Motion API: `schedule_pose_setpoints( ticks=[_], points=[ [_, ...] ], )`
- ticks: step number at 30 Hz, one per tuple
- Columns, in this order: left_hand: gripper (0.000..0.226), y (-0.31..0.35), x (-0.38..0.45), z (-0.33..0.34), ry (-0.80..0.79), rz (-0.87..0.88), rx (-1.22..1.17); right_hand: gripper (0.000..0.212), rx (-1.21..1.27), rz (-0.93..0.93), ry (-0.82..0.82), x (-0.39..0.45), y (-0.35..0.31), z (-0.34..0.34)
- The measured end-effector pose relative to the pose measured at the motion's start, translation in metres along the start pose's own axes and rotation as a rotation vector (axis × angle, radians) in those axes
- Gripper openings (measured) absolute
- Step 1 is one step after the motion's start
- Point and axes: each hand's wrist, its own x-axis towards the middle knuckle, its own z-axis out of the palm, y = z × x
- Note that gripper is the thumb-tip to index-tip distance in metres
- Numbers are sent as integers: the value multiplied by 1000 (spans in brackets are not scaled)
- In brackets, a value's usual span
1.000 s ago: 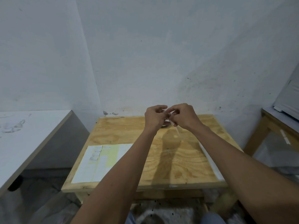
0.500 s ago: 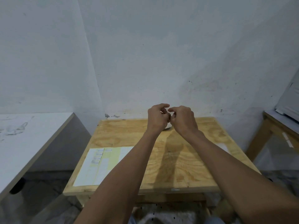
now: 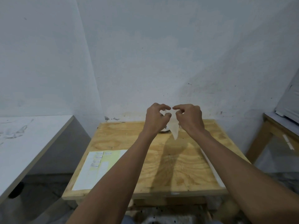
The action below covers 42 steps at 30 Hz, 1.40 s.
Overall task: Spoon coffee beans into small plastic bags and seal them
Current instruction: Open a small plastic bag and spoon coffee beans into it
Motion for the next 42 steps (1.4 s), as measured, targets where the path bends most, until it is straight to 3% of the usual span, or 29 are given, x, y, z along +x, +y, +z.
schedule_pose_setpoints(
  ticks=[4,8,11,13,17,21,23,27,35,42],
  points=[
    [37,-7,-5,0,28,73,-1,32,131,18,-25,4,2,-4],
    [77,-18,-8,-9,-175,165,98,31,285,52,-32,6,1,-7],
    [90,-19,-13,-10,-97,247,116,30,355,72,-74,5,-3,-6],
    [94,-21,-15,-9,-46,229,111,27,383,73,-93,5,-4,-3],
    [123,-29,-16,-8,-59,171,86,26,478,125,-123,1,-1,2],
    [111,-36,-17,-7,3,128,100,20,629,232,-128,4,2,5],
    [104,-43,-16,-9,28,112,114,16,636,314,-46,10,14,6],
    [107,-56,-15,-12,26,76,124,14,426,443,101,19,57,10],
    [110,-83,-4,6,-28,57,167,19,-151,508,-47,24,133,43],
    [110,-103,5,16,-69,46,215,16,-391,449,-127,41,157,70]
  ],
)
